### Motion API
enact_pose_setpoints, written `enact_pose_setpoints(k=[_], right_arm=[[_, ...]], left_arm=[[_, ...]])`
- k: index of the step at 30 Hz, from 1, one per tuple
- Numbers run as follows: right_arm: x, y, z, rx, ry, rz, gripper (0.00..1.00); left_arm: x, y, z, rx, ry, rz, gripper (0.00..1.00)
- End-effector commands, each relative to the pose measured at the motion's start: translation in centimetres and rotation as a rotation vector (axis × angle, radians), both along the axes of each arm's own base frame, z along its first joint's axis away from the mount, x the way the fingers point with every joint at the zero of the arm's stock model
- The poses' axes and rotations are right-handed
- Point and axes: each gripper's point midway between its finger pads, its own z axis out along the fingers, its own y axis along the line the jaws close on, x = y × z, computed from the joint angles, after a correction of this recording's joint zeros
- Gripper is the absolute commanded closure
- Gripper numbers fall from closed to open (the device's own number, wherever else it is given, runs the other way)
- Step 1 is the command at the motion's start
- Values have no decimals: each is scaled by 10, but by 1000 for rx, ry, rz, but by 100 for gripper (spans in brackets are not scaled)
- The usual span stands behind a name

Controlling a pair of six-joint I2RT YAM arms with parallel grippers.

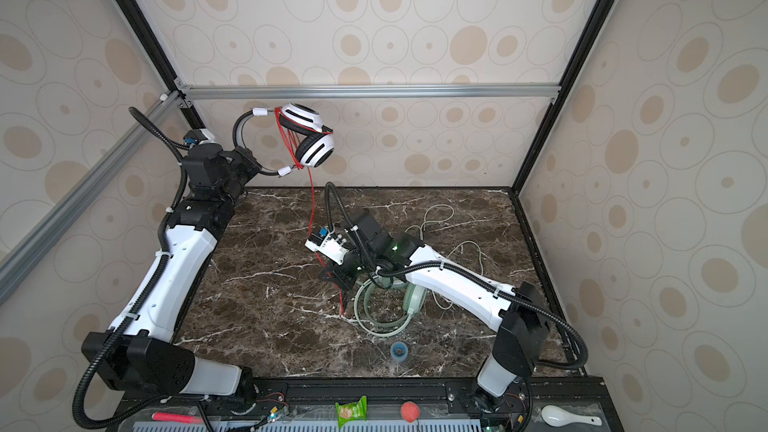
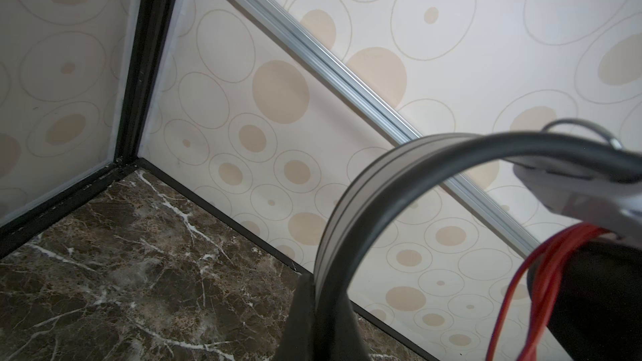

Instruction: Wrap the headphones

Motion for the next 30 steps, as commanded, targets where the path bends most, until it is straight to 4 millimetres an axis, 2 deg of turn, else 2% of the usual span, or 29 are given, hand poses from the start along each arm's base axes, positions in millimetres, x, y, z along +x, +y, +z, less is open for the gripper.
enact_pose_setpoints(k=[1, 7, 13, 18, 22, 25, 30], right_arm=[[-15, -4, 7, -52, -27, 63, 100], [-26, -1, 35, -70, -61, 126, 100], [-9, -4, 67, -124, -158, 98, 100], [32, -24, 93, -112, -188, -37, 100], [71, -50, 96, -164, -240, -165, 100], [100, -69, 91, -226, -276, -257, 100], [142, -99, 95, -261, -301, -399, 100]], left_arm=[[-5, 11, 38, 23, -124, 69, 100], [0, 16, 11, 171, -32, 117, 100], [-10, 7, -21, 375, 92, 124, 100], [-34, -6, -52, 537, 206, 61, 100], [-58, -18, -82, 610, 272, -72, 100], [-74, -40, -102, 644, 301, -250, 100], [-103, -80, -128, 658, 328, -565, 100]])
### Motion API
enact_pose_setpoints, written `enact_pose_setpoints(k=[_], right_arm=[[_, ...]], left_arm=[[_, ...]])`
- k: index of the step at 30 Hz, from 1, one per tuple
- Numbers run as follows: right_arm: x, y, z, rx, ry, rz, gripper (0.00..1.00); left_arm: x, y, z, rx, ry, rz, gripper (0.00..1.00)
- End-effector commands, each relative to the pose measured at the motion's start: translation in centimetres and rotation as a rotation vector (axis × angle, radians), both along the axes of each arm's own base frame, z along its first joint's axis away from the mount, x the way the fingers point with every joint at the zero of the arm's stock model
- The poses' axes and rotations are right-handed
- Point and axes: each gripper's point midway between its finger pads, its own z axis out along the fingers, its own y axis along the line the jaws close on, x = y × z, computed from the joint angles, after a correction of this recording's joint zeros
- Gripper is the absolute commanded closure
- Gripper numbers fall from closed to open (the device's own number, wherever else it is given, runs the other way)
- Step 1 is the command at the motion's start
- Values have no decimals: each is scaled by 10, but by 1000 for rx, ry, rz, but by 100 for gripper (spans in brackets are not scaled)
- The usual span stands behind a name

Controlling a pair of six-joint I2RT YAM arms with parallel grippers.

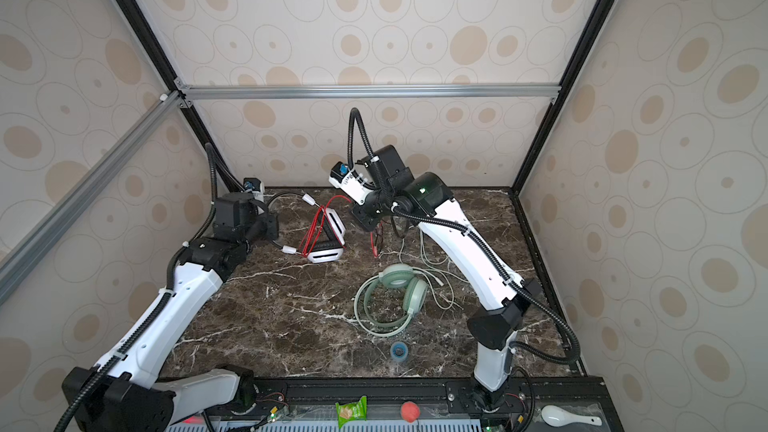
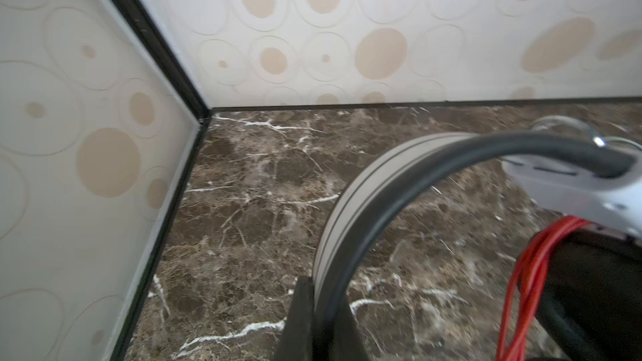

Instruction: Wrap the headphones

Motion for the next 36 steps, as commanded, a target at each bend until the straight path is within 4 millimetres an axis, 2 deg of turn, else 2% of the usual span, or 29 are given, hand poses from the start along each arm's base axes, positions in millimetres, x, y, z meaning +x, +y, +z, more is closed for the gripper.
enact_pose_setpoints(k=[1, 3, 4, 6, 12, 16, 17, 19, 24, 29, 36], right_arm=[[25, -22, 0, -57, -39, -95, 100], [37, -30, -6, -65, -28, -136, 100], [42, -32, 3, -49, -44, -152, 100], [51, -35, 0, -53, -40, -183, 100], [83, -64, -36, -49, 122, -342, 100], [91, -63, -41, -10, 116, -341, 100], [91, -60, -50, -4, 127, -330, 100], [92, -54, -52, 40, 133, -306, 97], [75, -28, -49, 215, 157, -148, 91], [54, -9, -48, 394, 160, 4, 75], [40, -4, -37, 511, 167, 80, 59]], left_arm=[[-20, -42, 7, -57, 21, -268, 100], [-32, -58, 5, -90, 38, -372, 100], [-36, -63, 4, -102, 45, -406, 100], [-43, -74, 4, -132, 63, -470, 100], [-55, -91, 15, -223, 45, -553, 100], [-61, -101, 30, -299, 7, -596, 100], [-62, -102, 34, -312, -4, -603, 100], [-64, -106, 40, -336, -11, -622, 100], [-69, -113, 65, -394, -53, -661, 100], [-70, -121, 97, -441, -91, -709, 100], [-63, -122, 134, -480, -132, -696, 100]])
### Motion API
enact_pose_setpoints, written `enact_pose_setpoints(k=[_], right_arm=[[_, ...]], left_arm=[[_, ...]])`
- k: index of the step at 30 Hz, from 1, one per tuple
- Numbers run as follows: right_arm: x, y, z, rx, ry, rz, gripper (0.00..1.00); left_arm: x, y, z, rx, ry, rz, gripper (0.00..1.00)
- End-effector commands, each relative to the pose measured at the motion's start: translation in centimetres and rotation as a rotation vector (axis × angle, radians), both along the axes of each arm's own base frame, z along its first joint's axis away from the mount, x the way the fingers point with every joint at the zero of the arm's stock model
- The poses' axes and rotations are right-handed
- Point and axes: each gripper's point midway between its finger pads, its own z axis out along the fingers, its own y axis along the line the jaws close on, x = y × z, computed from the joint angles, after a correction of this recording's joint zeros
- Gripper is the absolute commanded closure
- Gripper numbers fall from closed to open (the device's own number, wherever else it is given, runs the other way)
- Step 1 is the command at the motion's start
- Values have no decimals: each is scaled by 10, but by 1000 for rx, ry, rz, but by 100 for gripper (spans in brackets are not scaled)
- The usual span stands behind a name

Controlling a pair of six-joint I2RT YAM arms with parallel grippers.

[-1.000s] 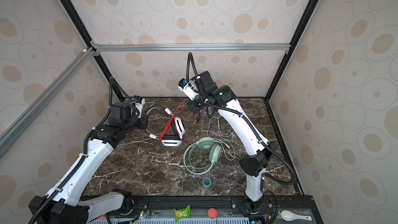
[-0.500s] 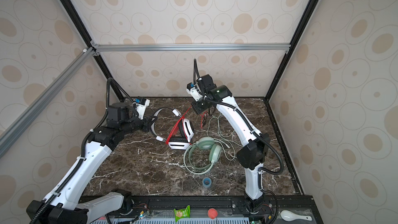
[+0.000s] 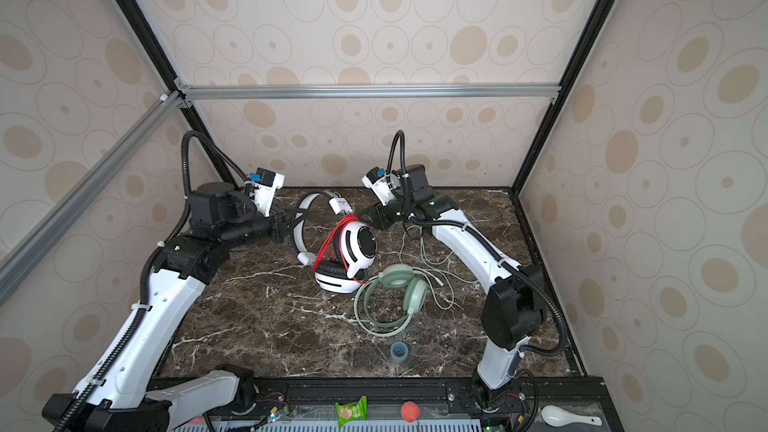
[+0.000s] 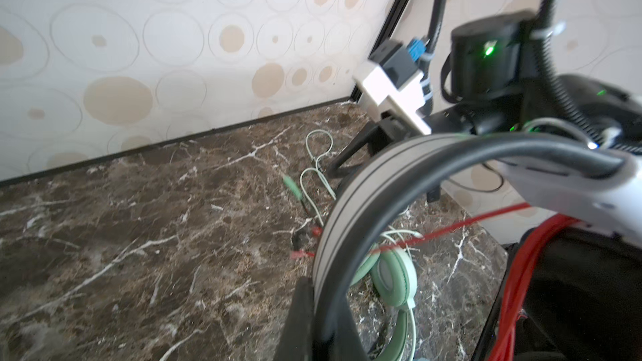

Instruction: Wrap the headphones

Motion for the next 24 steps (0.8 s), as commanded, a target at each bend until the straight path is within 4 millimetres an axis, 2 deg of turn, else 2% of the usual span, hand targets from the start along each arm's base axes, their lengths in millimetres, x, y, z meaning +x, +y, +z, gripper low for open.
enact_pose_setpoints(k=[1, 5, 11, 18, 24], right_arm=[[-13, 7, 42, 143, -78, 71, 58], [-29, 2, 50, 198, -75, 78, 54], [-52, -7, 54, 239, -40, 89, 52], [-74, -13, 69, 277, -35, 115, 51], [-84, -6, 72, 337, 15, 178, 49]], left_arm=[[-5, -6, 52, -102, -70, -24, 100], [0, 0, 84, -153, -116, 34, 100], [3, 8, 116, -206, -157, 95, 100], [3, 17, 129, -254, -172, 157, 100], [7, 18, 139, -300, -182, 177, 100]])
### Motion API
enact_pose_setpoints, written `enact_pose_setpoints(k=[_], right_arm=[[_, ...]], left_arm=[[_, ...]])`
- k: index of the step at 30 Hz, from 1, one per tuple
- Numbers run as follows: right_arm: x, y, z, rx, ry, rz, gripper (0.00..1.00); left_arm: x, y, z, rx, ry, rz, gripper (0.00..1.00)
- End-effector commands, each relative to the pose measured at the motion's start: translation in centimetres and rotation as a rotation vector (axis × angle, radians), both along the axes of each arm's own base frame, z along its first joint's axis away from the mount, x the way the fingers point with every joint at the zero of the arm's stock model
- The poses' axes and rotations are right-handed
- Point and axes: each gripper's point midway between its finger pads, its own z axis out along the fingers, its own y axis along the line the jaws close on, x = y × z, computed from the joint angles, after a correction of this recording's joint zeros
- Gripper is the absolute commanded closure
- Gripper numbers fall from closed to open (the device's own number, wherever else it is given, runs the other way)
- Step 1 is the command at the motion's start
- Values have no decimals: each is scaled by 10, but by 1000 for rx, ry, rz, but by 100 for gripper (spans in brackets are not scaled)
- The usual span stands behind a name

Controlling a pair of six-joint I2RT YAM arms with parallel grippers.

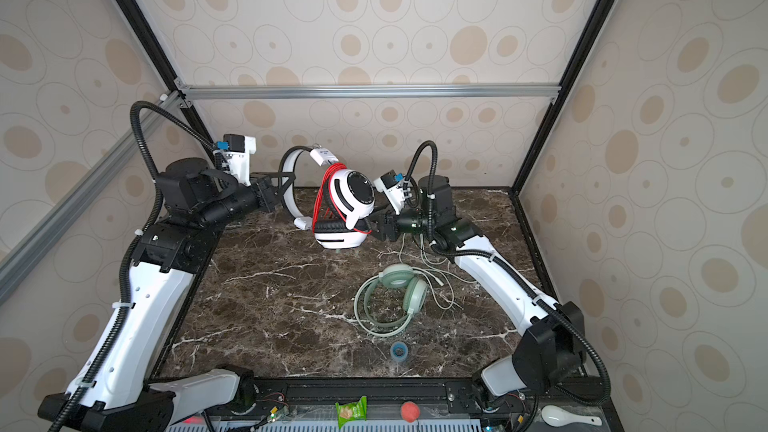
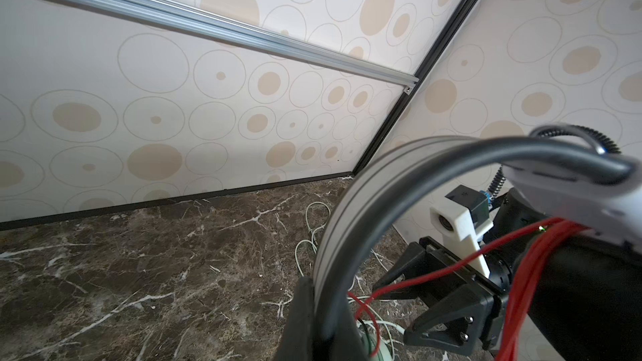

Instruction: Wrap the headphones

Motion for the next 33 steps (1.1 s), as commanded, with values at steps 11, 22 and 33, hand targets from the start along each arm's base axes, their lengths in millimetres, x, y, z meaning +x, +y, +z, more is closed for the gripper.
enact_pose_setpoints(k=[11, 22, 33], right_arm=[[-9, 18, 4, 26, -30, 60, 35], [-24, 26, -20, -39, -9, 121, 72], [-29, 27, -62, -109, 28, 55, 84]], left_arm=[[-10, 3, 59, -146, -120, 14, 100], [-10, 3, 67, -177, -131, 16, 100], [0, 28, 85, -247, -178, 172, 100]])
